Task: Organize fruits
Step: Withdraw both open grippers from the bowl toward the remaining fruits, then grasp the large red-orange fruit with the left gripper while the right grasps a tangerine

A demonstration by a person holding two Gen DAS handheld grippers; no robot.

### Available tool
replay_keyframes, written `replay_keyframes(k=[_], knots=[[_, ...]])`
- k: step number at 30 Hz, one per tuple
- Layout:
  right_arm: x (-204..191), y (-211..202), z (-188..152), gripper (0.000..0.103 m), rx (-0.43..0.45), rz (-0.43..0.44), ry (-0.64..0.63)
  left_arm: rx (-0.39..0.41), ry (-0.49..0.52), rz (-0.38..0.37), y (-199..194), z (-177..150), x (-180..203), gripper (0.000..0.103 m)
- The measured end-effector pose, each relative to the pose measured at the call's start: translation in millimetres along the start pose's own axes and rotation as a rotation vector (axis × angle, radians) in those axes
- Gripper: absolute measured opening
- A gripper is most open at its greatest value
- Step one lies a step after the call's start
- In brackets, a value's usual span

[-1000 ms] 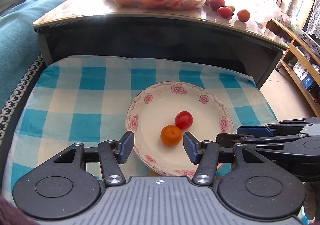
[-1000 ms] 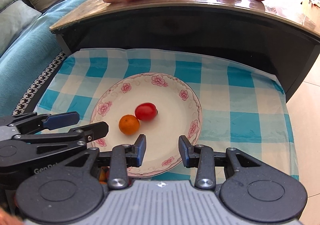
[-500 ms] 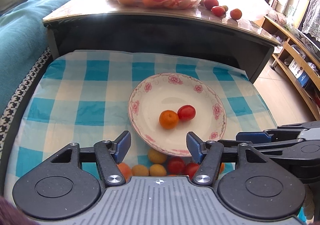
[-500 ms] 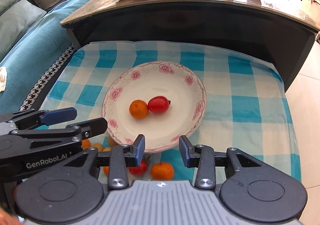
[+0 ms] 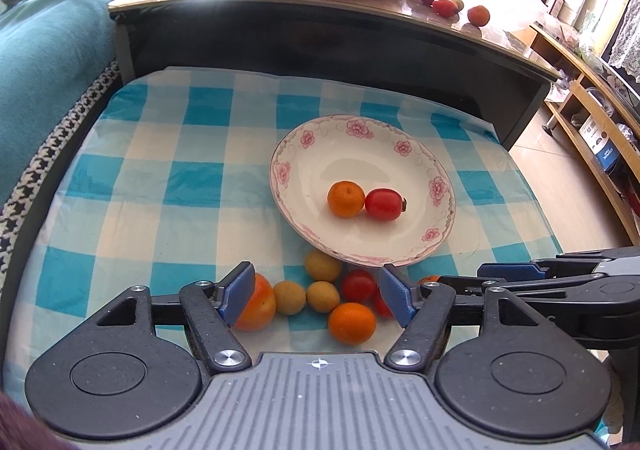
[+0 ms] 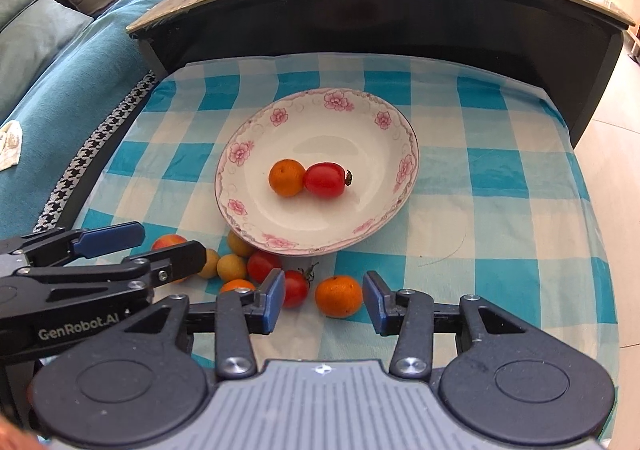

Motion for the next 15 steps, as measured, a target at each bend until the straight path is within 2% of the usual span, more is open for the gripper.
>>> replay_keyframes(k=[15], knots=[[-1,25,-7,0.045,-0.052,-0.010,-0.002,-0.056,-0.053,0.026,19,-6,-20,0.079]])
Point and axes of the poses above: each gripper's, at about its wrist camera, not at the fingertips, and y roughly the way its jaws point, x to its right, z to its top, the point moved 5 cm from there along y, roughly the way its jaws point, and after that the axes turned 5 degrees about -z, right-handed, at the moved point
